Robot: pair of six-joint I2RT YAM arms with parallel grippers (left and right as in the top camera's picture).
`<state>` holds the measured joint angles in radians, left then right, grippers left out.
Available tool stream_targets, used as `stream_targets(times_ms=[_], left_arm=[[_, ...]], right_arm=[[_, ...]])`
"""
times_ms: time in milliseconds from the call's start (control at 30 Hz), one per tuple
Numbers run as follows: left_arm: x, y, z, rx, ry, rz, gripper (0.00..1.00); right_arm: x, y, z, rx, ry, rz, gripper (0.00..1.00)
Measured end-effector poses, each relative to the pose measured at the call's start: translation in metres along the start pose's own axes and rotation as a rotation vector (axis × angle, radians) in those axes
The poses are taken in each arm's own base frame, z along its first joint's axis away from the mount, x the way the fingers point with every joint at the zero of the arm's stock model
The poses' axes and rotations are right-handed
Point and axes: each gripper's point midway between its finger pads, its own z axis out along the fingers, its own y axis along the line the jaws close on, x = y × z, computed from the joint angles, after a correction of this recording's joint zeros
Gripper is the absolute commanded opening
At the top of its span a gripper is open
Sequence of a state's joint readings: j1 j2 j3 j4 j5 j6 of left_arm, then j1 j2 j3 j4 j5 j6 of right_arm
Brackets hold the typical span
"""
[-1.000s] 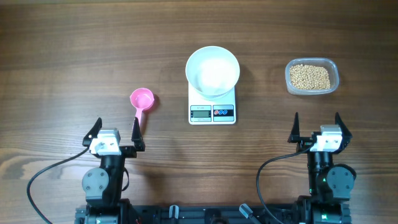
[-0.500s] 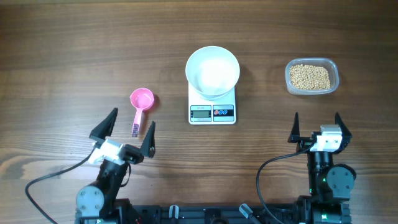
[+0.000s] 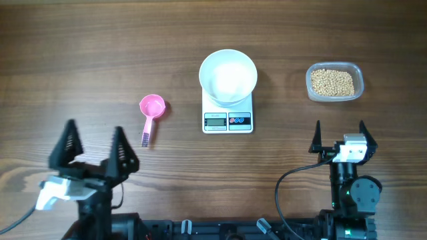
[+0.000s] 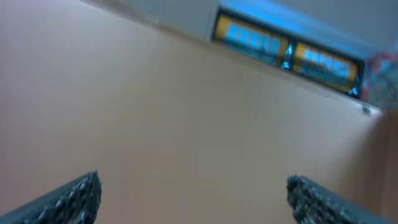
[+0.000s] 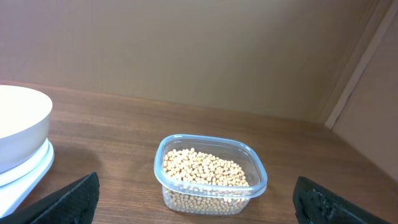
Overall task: Scoop item into bowl and weigh 150g on scale
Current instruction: 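Move the left gripper toward the pink scoop handle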
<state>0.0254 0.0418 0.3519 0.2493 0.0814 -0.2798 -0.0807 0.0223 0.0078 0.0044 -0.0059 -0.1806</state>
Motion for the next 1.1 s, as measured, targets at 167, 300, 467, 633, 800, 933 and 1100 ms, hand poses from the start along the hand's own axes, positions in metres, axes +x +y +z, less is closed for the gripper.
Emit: stream_targets(times_ms=[167,300,467,633,800,933,1100], left_arm=[[-0.047,-0.011,0.006,-0.028,-0.018,0.013,1.00],[-0.073,-0.023,0.004,0.018,-0.099,0.023,1.00],[-0.062,-0.020,0.012,0.005,-0.030,0.028,1.00],[-0.007,0.001,0.027,-0.185,0.531,0.002,1.00],[0.044,0.015,0.039,-0.326,1.042,-0.057,1.00],[0.107,0.014,0.045,-0.303,1.327,-0.178,1.00],[0.160,0.043,0.011,-0.552,1.604,-0.267,1.00]], right_arm=[[0.000,0.000,0.000,0.000,0.000,0.000,1.00],[0.000,0.000,0.000,0.000,0.000,0.000,1.00],[0.000,0.000,0.000,0.000,0.000,0.000,1.00],[0.000,0.000,0.000,-0.001,0.001,0.000,1.00],[0.000,0.000,0.000,0.000,0.000,0.000,1.00],[0.000,0.000,0.000,0.000,0.000,0.000,1.00],[0.000,0.000,0.000,0.000,0.000,0.000,1.00]])
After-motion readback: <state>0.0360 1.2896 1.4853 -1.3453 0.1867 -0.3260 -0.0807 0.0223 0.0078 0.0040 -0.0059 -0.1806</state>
